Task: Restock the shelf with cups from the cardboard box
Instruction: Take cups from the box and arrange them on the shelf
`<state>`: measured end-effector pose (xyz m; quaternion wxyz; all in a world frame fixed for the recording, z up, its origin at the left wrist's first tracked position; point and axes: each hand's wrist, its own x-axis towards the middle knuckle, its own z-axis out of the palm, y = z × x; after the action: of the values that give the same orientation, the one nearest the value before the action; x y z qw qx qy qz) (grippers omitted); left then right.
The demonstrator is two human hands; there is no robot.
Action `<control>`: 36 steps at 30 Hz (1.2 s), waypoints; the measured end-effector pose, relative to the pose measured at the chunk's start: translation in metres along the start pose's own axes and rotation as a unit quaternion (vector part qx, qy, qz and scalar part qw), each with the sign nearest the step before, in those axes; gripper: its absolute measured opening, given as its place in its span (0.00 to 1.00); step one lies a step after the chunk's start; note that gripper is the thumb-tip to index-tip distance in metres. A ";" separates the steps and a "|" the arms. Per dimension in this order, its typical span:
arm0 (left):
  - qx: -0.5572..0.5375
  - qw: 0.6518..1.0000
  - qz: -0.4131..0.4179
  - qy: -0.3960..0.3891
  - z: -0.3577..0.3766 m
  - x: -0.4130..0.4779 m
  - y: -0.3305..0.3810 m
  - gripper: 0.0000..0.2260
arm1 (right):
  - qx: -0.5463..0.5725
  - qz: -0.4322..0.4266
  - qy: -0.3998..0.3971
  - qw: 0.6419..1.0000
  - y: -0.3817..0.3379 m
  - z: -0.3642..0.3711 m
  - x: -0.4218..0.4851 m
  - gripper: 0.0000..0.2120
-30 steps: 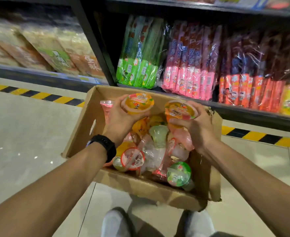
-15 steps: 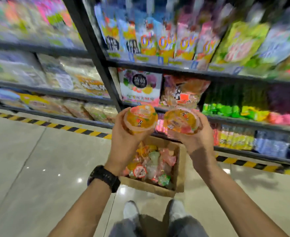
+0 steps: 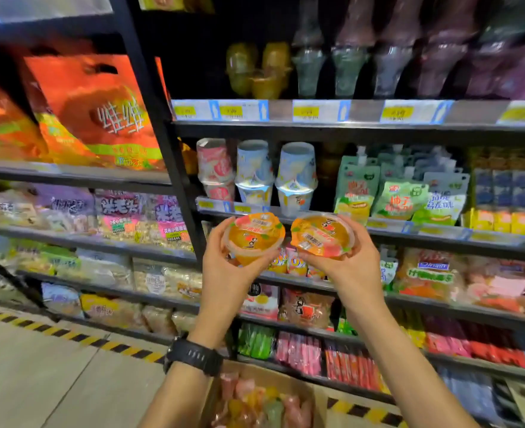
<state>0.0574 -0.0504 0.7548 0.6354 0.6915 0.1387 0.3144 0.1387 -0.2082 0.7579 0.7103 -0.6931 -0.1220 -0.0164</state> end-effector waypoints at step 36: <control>0.251 0.967 0.044 0.016 -0.009 0.361 0.141 0.39 | 0.009 -0.100 0.047 0.994 -0.189 0.089 0.225 0.35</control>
<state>0.2981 0.1480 0.9845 0.4249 0.8289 0.1930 0.3084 0.3070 -0.0952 0.9882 0.7163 -0.6693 -0.1574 -0.1190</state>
